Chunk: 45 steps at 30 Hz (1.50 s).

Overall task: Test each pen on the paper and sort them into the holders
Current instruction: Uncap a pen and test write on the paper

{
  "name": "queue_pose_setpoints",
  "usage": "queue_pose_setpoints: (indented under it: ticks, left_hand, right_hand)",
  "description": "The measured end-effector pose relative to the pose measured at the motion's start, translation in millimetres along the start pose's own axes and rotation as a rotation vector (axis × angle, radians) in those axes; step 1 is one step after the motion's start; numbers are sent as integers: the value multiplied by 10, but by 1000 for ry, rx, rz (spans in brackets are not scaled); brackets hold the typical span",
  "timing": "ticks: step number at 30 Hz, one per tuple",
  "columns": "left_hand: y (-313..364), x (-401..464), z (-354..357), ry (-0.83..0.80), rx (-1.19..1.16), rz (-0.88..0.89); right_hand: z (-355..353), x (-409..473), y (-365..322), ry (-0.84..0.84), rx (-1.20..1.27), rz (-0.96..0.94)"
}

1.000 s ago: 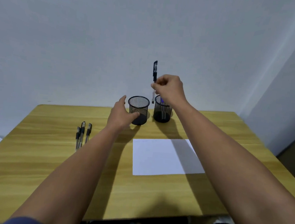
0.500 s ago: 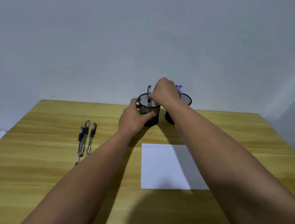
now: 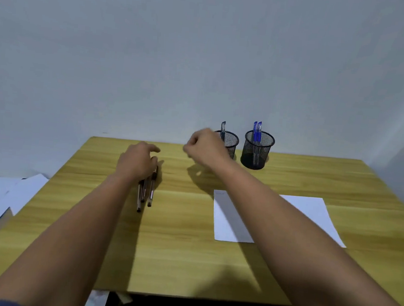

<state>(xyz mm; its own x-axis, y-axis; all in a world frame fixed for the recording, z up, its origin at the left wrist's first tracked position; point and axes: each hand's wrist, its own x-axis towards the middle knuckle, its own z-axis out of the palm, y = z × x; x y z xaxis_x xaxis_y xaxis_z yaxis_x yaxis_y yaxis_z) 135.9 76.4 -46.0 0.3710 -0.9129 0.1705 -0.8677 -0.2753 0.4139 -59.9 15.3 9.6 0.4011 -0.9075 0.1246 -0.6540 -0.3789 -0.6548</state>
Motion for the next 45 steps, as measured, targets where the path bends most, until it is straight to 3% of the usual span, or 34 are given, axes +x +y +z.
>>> queue_pose_setpoints:
  ticks: [3,8,17,20,22,26,31,37,45]
  left_hand:
    - [-237,-115,8,-43,111,27]
    - [-456,-223,139,-57,77,58]
    - [-476,-276,216,-14,75,54]
    - [-422,-295,185,9,16,-6]
    - [-358,-322,159,45,-45,-25]
    - [-78,-419,92,61,-113,106]
    - [388,-574,66,37,-281,274]
    - [885,-820,94,13,-349,320]
    - [1384,-1068,177,-184,-549,350]
  right_hand:
    - [399,-134,-58,-198,-42,33]
    - [854,-270,-158,-296,-127,59]
    - [856,-160,-163,-199,-334,61]
    - [633,-150,-12,-184,-211,109]
    - [454,-159,125,-224,-3,152]
    - [46,-322,351,-290,456,275]
    - [-387,-611,572,-266,581,297]
    - [-682,-876,858,-126,861,365]
    - [-672,-1076,860,57,1020,331]
